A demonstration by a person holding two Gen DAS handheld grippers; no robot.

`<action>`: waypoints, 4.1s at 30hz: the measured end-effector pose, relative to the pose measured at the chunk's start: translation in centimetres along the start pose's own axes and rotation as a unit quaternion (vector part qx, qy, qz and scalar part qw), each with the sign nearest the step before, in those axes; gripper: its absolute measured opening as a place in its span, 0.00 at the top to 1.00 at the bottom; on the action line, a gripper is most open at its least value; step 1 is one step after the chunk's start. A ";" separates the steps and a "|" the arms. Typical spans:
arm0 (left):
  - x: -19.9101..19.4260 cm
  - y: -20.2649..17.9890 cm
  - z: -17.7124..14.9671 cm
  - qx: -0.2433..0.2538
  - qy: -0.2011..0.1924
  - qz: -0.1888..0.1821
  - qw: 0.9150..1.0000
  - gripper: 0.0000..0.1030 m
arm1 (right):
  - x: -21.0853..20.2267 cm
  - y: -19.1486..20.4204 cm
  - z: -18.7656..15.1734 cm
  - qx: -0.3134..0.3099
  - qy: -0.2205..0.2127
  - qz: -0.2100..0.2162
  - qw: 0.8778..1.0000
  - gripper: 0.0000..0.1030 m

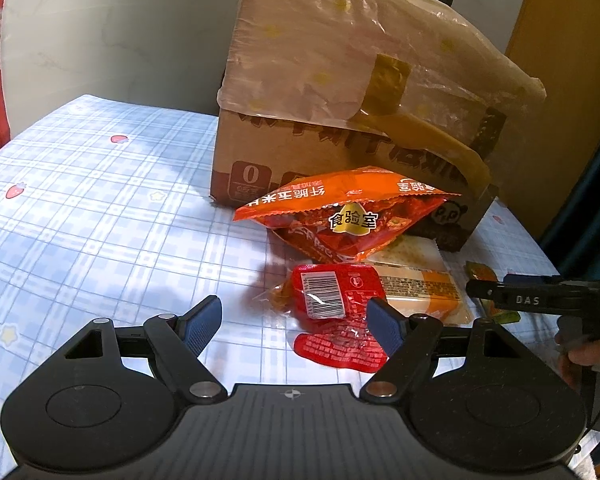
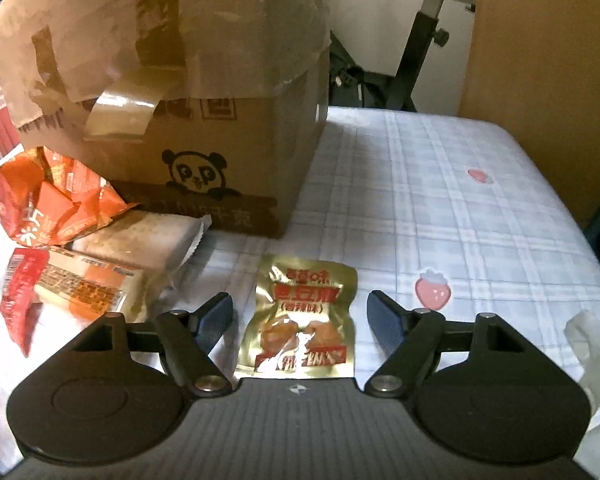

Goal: Organize snacks
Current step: 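Grasp the gold sauce packet with the right gripper, then grasp the red sausage packet with the left gripper while the right holds the gold packet, then carry the red and gold packets over the paper-lined box with both grippers, then open both grippers to drop the packets into the box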

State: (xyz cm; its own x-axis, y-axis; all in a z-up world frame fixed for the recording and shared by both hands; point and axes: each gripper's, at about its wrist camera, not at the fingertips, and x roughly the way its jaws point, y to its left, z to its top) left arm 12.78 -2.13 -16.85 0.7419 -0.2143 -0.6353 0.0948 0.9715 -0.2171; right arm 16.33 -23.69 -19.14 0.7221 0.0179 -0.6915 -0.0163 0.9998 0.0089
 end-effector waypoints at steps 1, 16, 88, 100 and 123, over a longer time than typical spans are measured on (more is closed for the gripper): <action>0.0 0.0 0.0 0.000 0.000 0.001 1.000 0.21 | 0.0 0.0 -0.1 0.000 -0.004 -0.001 1.000 0.25; 0.6 -0.2 -0.4 0.012 0.017 0.001 1.000 0.21 | -1.6 0.0 -2.4 0.005 -0.050 0.004 0.999 0.43; -5.9 -1.9 2.2 0.143 -0.067 -0.040 0.987 0.56 | -8.8 1.6 -1.9 0.000 -0.137 0.069 0.988 0.54; -8.6 -2.3 11.4 0.146 -0.166 -0.048 0.974 0.56 | -14.5 2.8 7.7 -0.017 -0.261 0.110 0.959 0.53; -0.7 -2.2 21.7 0.107 -0.111 -0.031 0.988 0.35 | -7.2 4.5 17.1 0.003 -0.195 0.099 0.976 0.36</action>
State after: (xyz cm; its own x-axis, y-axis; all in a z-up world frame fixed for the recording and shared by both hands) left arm 26.43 -1.94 0.12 0.8550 -0.2704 -0.4426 0.2655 0.9612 -0.0743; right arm 22.95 -19.27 -1.76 0.9134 0.2096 -0.3490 -0.1783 0.9766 0.1199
